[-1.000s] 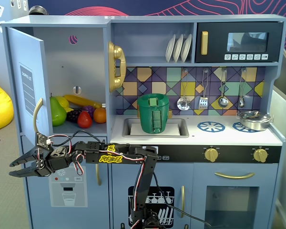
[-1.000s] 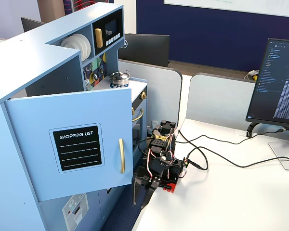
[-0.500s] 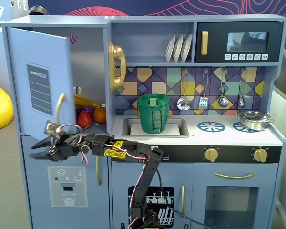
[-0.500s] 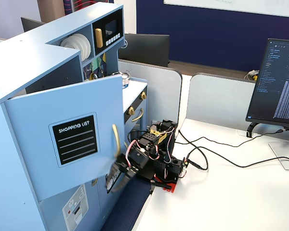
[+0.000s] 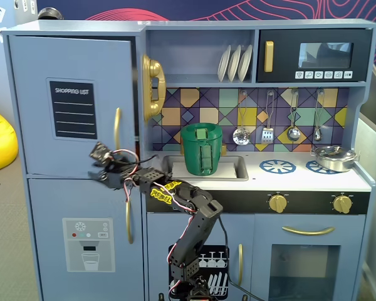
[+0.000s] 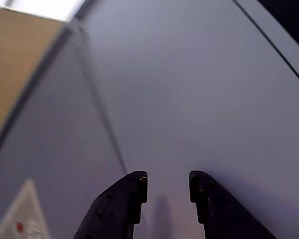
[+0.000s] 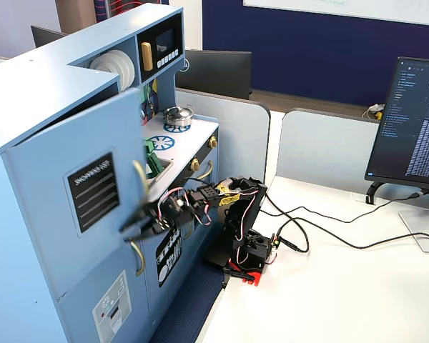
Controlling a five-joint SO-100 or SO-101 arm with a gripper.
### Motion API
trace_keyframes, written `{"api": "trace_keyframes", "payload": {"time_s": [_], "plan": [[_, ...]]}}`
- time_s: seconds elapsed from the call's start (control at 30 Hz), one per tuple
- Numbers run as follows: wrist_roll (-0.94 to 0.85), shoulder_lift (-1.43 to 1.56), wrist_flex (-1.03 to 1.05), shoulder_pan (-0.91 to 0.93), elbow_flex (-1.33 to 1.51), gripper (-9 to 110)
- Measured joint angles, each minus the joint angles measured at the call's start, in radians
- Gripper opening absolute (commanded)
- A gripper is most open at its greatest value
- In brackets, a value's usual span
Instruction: Close the left cabinet door
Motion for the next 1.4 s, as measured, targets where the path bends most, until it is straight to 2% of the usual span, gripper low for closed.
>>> {"api": "trace_keyframes", "payload": {"time_s": [0.17, 0.33, 0.43, 0.57, 0.7, 0.8, 0.93, 1.17, 1.4], "plan": [[0.023, 0.018, 0.006, 0.028, 0.002, 0], [0.169, 0.204, 0.19, -0.087, 0.104, 0], [0.23, 0.371, 0.307, -0.081, 0.236, 0], [0.311, 0.64, 0.522, 0.075, 0.437, 0], [0.374, 0.879, 0.827, 0.371, 0.614, 0], [0.396, 0.992, 1.002, 0.595, 0.736, 0], [0.463, 1.049, 1.134, 0.83, 0.857, 0], [0.588, 1.12, 1.203, 0.92, 1.029, 0], [0.62, 1.127, 1.244, 0.93, 1.065, 0]]}}
